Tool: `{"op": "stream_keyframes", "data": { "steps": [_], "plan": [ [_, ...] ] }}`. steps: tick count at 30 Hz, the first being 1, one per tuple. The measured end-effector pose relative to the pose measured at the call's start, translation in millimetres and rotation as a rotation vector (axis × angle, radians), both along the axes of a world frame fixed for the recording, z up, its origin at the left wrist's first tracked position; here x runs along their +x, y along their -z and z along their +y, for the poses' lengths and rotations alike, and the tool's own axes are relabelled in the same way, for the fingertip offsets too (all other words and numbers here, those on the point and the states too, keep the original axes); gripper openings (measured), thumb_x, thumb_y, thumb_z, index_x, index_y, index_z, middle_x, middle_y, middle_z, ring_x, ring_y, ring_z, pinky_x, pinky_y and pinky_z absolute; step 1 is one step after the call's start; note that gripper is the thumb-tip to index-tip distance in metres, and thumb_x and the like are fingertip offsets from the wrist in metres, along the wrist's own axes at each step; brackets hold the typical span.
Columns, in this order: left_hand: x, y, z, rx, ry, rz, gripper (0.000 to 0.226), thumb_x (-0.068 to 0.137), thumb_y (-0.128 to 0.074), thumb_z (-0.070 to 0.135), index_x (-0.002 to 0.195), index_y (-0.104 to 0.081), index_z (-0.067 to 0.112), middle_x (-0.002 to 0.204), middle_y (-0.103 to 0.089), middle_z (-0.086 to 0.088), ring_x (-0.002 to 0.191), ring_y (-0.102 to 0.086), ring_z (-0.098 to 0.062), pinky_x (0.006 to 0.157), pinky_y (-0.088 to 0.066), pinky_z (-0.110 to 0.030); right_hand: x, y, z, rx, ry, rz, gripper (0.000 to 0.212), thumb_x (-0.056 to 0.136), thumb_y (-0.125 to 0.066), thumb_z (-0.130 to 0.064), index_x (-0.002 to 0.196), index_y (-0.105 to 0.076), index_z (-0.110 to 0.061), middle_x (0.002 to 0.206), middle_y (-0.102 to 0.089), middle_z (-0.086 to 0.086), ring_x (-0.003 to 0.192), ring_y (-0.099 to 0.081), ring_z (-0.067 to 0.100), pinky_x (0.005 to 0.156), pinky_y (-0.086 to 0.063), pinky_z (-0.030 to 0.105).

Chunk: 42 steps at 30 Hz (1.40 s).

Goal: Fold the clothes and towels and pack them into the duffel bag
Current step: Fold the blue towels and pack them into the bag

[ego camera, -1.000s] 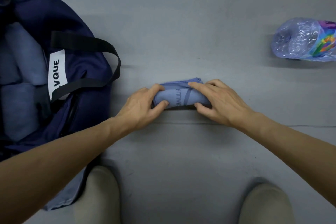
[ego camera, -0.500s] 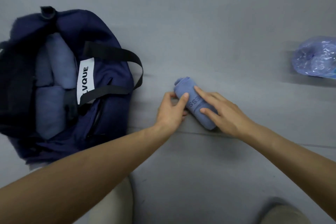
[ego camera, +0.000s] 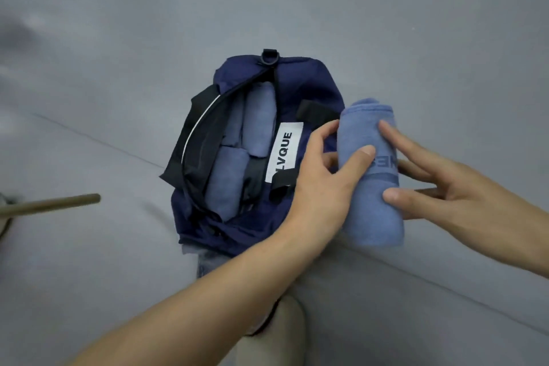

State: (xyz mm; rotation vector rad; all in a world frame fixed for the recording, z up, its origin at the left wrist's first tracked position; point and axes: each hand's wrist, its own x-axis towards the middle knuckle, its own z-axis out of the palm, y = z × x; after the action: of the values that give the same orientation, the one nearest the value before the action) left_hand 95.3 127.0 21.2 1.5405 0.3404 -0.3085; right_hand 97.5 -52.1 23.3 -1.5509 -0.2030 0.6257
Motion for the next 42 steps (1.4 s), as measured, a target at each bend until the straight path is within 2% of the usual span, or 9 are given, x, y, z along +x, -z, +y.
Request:
{"op": "stream_keyframes", "data": {
  "steps": [6, 12, 14, 18, 21, 26, 33, 38, 42],
  "plan": [
    [6.3, -6.8, 93.8, 0.14, -0.069, -0.052, 0.047, 0.094, -0.067, 0.037, 0.136, -0.046, 0.035, 0.097, -0.077, -0.007, 0.093, -0.075, -0.022, 0.09, -0.058, -0.053, 29.8, 0.8, 95.8, 0.04, -0.07, 0.072, 0.073, 0.093, -0.062, 0.001, 0.143, -0.044, -0.048, 0.129, -0.066, -0.017, 0.107, -0.069, 0.008, 0.082, -0.057, 0.022],
    [-13.7, 20.7, 157.0, 0.713, -0.006, 0.008, 0.033, 0.104, -0.038, 0.04, 0.135, -0.046, 0.031, 0.105, -0.075, 0.014, 0.106, -0.069, -0.014, 0.098, -0.049, -0.046, 48.0, 30.7, 152.8, -0.057, 0.009, 0.052, 0.074, 0.094, -0.064, -0.001, 0.14, -0.045, -0.056, 0.115, -0.068, -0.013, 0.102, -0.068, 0.035, 0.092, -0.058, 0.04],
    [-29.4, 23.8, 162.1, 1.024, 0.174, 0.025, 0.021, 0.106, -0.033, 0.036, 0.12, -0.047, 0.03, 0.103, -0.074, 0.009, 0.099, -0.067, -0.025, 0.085, -0.049, -0.043, 55.3, 41.7, 165.1, -0.099, 0.061, 0.048, 0.074, 0.094, -0.064, -0.005, 0.14, -0.042, -0.058, 0.115, -0.065, -0.013, 0.104, -0.065, 0.038, 0.094, -0.057, 0.044],
    [-52.2, 27.3, 158.2, 1.376, 0.419, -0.095, 0.014, 0.098, -0.055, 0.032, 0.089, -0.054, 0.022, 0.069, -0.064, 0.005, 0.058, -0.063, -0.021, 0.049, -0.03, -0.029, 57.6, 59.6, 191.6, -0.151, 0.057, 0.026, 0.074, 0.096, -0.061, -0.004, 0.147, -0.035, -0.051, 0.139, -0.053, -0.01, 0.096, -0.062, 0.001, 0.089, -0.052, 0.014],
    [-54.1, 24.6, 156.0, 1.355, 0.472, -0.109, 0.016, 0.096, -0.058, 0.035, 0.1, -0.051, 0.021, 0.07, -0.065, 0.003, 0.061, -0.063, -0.022, 0.051, -0.029, -0.031, 56.9, 68.0, 208.6, -0.162, 0.047, 0.017, 0.076, 0.095, -0.061, -0.003, 0.148, -0.035, -0.051, 0.142, -0.049, -0.013, 0.107, -0.056, -0.009, 0.088, -0.048, 0.008],
    [-56.0, 22.7, 160.2, 1.194, 0.479, -0.186, 0.016, 0.091, -0.063, 0.022, 0.102, -0.051, 0.022, 0.073, -0.062, 0.006, 0.065, -0.058, -0.019, 0.056, -0.035, -0.03, 52.5, 75.5, 223.0, -0.226, -0.086, 0.051, 0.08, 0.093, -0.06, -0.004, 0.151, -0.029, -0.049, 0.148, -0.048, -0.007, 0.125, -0.054, 0.007, 0.107, -0.047, 0.029],
    [-57.3, 9.0, 157.5, 0.957, 0.511, -0.199, 0.017, 0.094, -0.059, 0.025, 0.097, -0.046, 0.034, 0.074, -0.05, 0.016, 0.075, -0.047, -0.007, 0.063, -0.033, -0.022, 54.7, 78.5, 225.9, -0.621, -0.281, -0.183, 0.081, 0.095, -0.059, -0.025, 0.155, -0.01, -0.049, 0.129, -0.059, 0.008, 0.109, -0.059, 0.027, 0.096, -0.049, 0.035],
    [-53.4, -13.1, 149.6, 0.781, 0.558, -0.242, 0.012, 0.095, -0.059, 0.03, 0.098, -0.05, 0.037, 0.085, -0.059, 0.014, 0.085, -0.055, -0.009, 0.071, -0.043, -0.024, 74.4, 65.6, 219.0, -0.931, -0.457, -0.413, 0.075, 0.091, -0.065, -0.042, 0.152, -0.022, -0.044, 0.129, -0.059, 0.014, 0.114, -0.057, 0.037, 0.085, -0.046, 0.039],
    [-53.1, -12.0, 158.3, 0.855, 0.521, -0.258, 0.014, 0.095, -0.056, 0.037, 0.105, -0.048, 0.04, 0.084, -0.059, 0.015, 0.085, -0.057, -0.009, 0.073, -0.048, -0.031, 75.2, 64.2, 220.8, -0.965, -0.535, -0.434, 0.078, 0.093, -0.06, -0.041, 0.155, -0.013, -0.046, 0.124, -0.06, 0.012, 0.112, -0.056, 0.035, 0.082, -0.044, 0.038]
  ]
}}
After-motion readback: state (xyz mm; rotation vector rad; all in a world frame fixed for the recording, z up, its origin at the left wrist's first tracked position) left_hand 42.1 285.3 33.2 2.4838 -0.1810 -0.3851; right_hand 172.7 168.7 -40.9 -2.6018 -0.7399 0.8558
